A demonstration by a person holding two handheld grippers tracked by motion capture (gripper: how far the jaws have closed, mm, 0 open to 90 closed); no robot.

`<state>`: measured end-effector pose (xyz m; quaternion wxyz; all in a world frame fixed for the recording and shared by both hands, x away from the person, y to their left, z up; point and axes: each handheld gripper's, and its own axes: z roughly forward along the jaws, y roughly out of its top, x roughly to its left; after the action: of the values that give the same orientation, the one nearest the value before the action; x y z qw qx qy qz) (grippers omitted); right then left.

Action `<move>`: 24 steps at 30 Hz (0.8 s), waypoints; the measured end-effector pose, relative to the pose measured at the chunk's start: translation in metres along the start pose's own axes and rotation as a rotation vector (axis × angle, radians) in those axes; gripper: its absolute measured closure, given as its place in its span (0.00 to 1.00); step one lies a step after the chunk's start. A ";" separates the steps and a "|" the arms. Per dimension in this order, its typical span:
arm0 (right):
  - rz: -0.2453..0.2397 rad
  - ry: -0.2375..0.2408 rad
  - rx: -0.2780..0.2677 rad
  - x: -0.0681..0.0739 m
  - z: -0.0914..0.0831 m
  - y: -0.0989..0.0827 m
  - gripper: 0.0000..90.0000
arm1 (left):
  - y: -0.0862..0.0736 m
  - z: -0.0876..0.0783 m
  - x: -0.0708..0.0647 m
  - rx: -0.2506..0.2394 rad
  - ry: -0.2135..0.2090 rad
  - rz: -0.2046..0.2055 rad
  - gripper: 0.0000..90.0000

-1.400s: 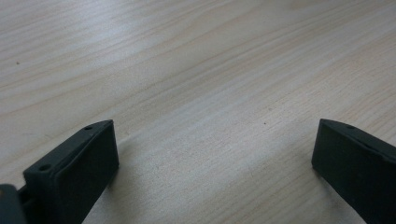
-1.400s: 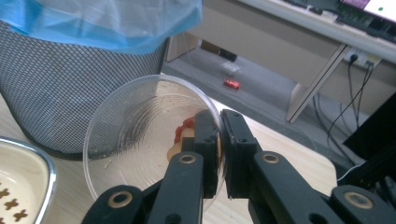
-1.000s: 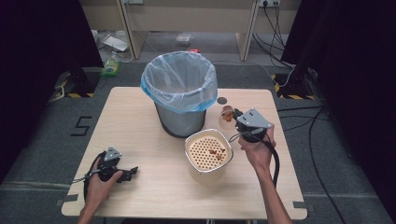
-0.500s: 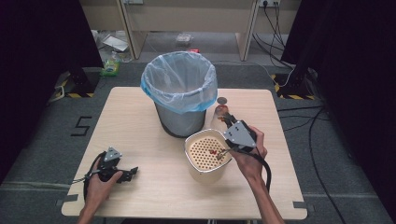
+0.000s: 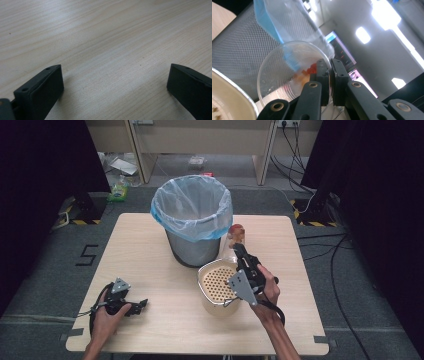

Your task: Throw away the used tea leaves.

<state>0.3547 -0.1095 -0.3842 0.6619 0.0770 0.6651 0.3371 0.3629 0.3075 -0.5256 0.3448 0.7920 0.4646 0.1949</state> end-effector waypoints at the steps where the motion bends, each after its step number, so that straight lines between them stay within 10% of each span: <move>1: 0.000 0.000 0.000 0.000 0.000 0.000 0.97 | 0.000 0.000 0.000 0.000 0.002 0.001 0.00; 9: -0.130 -0.034 -0.022 0.016 -0.004 0.003 0.97 | 0.000 0.000 0.000 0.001 -0.002 -0.002 0.00; 24: -0.194 -0.142 -0.074 0.025 -0.012 0.002 0.97 | 0.000 -0.001 0.000 0.000 0.000 0.001 0.00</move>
<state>0.3405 -0.0986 -0.4049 0.7392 0.0115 0.6079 0.2897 0.3622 0.3074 -0.5255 0.3445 0.7924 0.4641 0.1952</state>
